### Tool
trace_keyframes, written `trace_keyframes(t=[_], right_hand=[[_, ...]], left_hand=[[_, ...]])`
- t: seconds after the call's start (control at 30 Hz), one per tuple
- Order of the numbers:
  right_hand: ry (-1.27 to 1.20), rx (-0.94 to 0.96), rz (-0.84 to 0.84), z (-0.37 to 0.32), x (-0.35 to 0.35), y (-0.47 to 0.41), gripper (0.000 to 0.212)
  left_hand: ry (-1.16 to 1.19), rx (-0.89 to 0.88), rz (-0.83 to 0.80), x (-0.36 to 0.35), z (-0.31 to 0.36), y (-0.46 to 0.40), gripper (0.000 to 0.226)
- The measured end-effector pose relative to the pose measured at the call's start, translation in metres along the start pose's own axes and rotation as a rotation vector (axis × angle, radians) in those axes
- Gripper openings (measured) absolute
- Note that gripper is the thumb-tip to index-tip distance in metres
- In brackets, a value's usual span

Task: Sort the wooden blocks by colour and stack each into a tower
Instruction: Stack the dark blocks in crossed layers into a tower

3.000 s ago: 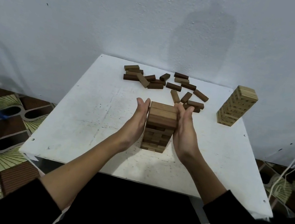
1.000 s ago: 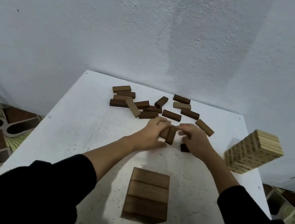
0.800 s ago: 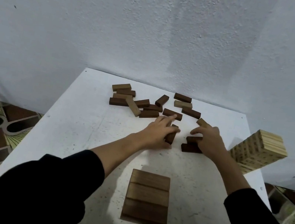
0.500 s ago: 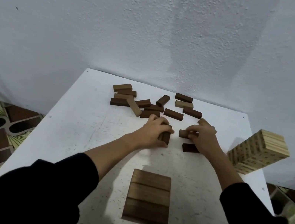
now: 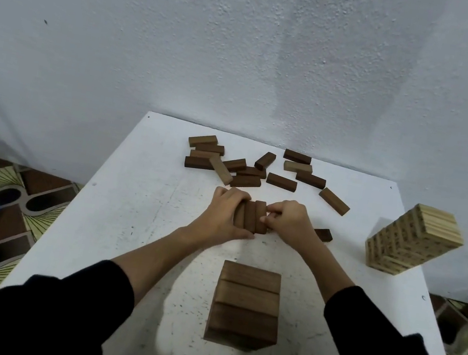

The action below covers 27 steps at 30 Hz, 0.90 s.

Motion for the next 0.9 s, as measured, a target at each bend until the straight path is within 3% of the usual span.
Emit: trace_keyframes(t=[0.1,0.23,0.37,0.9], right_hand=[[-0.009,0.008,0.002,0.003,0.001,0.003,0.033],[-0.015,0.08,-0.122,0.01,-0.003,0.003,0.074],[-0.038,0.155,-0.209,0.01,-0.015,0.004,0.102],[-0.129,0.289,-0.093,0.013,-0.025,0.011,0.096]], left_hand=[[-0.03,0.018,-0.057,0.002,-0.003,0.002,0.086],[-0.116,0.103,-0.1,0.011,-0.013,0.0,0.108],[0.064,0.105,-0.206,0.01,-0.015,0.001,0.109],[0.187,0.06,-0.235,0.005,-0.013,-0.001,0.1]])
Point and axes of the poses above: each hand's wrist, its own y-axis away from the middle knuckle, its own x-axis out of the back of the hand, z = x × y, the point moved 4 cm from there along -y, towards the middle knuckle, and after that the axes turned 12 degrees about x, right-handed, at the moved point
